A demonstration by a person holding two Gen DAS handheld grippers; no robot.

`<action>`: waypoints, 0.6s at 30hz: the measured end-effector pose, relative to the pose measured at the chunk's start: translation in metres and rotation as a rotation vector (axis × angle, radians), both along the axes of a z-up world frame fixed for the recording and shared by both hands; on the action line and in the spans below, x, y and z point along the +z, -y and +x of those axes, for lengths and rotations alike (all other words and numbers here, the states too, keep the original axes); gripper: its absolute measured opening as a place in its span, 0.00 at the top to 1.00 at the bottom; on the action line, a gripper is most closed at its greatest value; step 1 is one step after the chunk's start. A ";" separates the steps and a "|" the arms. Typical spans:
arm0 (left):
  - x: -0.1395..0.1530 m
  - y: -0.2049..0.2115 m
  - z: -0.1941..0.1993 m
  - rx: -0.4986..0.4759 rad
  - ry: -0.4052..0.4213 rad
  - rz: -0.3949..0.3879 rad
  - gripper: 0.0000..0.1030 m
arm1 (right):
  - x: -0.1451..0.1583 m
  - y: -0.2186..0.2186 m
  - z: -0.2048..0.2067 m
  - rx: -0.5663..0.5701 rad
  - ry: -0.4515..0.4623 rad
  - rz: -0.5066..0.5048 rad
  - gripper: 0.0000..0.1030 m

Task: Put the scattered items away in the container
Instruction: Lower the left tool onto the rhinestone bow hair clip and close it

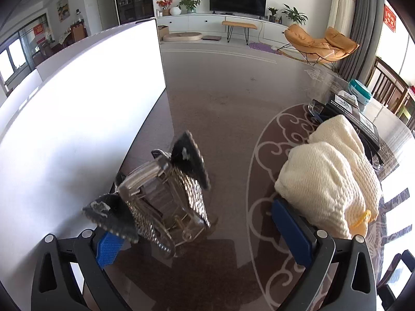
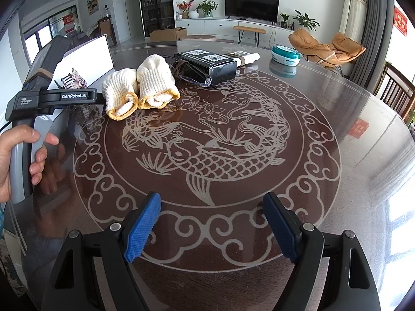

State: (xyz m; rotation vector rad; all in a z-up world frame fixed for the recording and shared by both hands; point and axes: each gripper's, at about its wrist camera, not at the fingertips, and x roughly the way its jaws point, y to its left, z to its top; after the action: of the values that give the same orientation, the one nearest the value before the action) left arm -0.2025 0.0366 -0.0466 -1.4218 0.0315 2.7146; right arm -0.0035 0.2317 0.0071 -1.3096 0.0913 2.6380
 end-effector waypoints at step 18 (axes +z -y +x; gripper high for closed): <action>0.011 -0.037 -0.014 -0.202 -0.087 -0.051 0.52 | 0.000 0.000 0.000 0.000 0.000 0.000 0.21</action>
State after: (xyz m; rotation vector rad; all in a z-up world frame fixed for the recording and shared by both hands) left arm -0.2168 0.0739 -0.0359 -1.2366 0.2381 2.6246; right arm -0.0035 0.2315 0.0071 -1.3092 0.0914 2.6383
